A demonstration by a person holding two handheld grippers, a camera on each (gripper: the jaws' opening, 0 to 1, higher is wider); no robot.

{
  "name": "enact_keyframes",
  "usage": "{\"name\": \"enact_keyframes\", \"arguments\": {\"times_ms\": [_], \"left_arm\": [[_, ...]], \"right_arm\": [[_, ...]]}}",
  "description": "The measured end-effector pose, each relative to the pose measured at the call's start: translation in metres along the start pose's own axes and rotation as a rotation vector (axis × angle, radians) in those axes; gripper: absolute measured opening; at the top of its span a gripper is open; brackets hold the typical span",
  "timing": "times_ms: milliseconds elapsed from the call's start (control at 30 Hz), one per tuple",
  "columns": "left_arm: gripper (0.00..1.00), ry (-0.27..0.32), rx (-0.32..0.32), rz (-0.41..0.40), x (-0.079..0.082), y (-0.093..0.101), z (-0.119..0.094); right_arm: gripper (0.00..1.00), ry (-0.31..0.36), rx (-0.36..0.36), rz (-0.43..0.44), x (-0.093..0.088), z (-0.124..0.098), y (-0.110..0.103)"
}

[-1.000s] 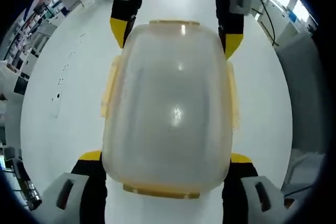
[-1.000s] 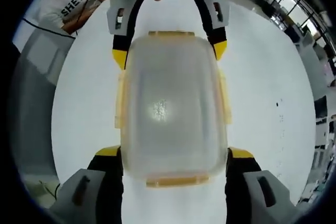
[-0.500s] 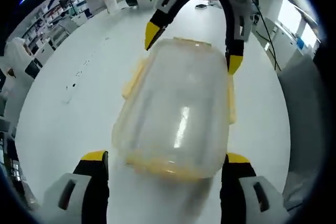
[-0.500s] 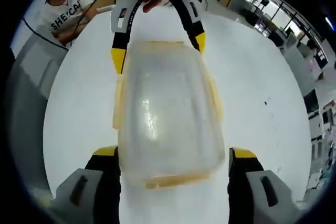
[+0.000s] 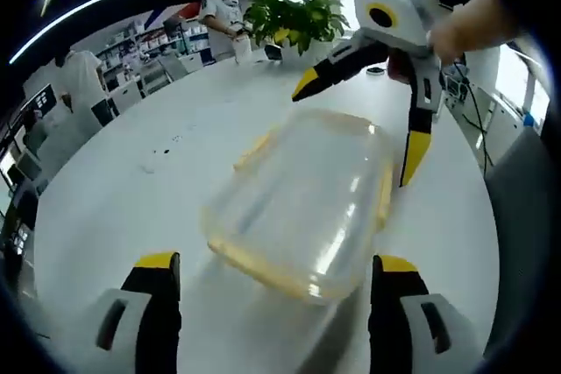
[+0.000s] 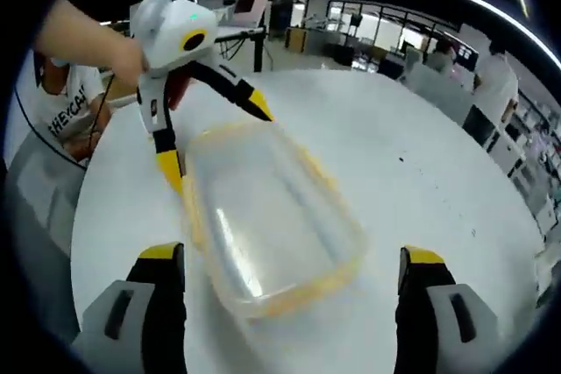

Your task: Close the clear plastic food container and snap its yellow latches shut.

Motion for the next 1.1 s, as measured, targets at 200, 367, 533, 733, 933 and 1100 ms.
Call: {"name": "enact_keyframes", "arguments": {"times_ms": [200, 367, 533, 733, 933, 1100], "left_arm": [[0.99, 0.056, -0.004, -0.090, -0.003, 0.011, -0.005], [0.99, 0.088, -0.009, -0.195, -0.008, 0.017, -0.008], [0.99, 0.110, 0.019, -0.278, -0.014, 0.017, -0.012], [0.99, 0.133, 0.030, -0.353, -0.022, 0.030, -0.020], [0.99, 0.139, 0.044, -0.404, -0.029, 0.040, -0.027], [0.99, 0.160, 0.072, -0.437, -0.028, 0.043, -0.033]], "right_arm": [[1.00, 0.125, 0.044, 0.057, 0.000, 0.002, -0.012], [1.00, 0.158, 0.031, 0.116, -0.008, 0.001, -0.018], [1.00, 0.236, 0.003, 0.140, -0.012, 0.000, -0.028], [1.00, 0.292, -0.029, 0.173, -0.020, -0.001, -0.039], [1.00, 0.319, -0.053, 0.223, -0.031, -0.006, -0.044], [1.00, 0.354, -0.088, 0.237, -0.030, -0.011, -0.049]]}}
Point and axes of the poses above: the point that each gripper's makers call its tool centre point, and the gripper's own axes: z roughly forward along the fingers, y roughly to its right, x roughly out of its top, the point moved 8 cm from there along -z, roughly backward along the fingers, and after that the axes turned 15 degrees about x, right-handed, at the moved point
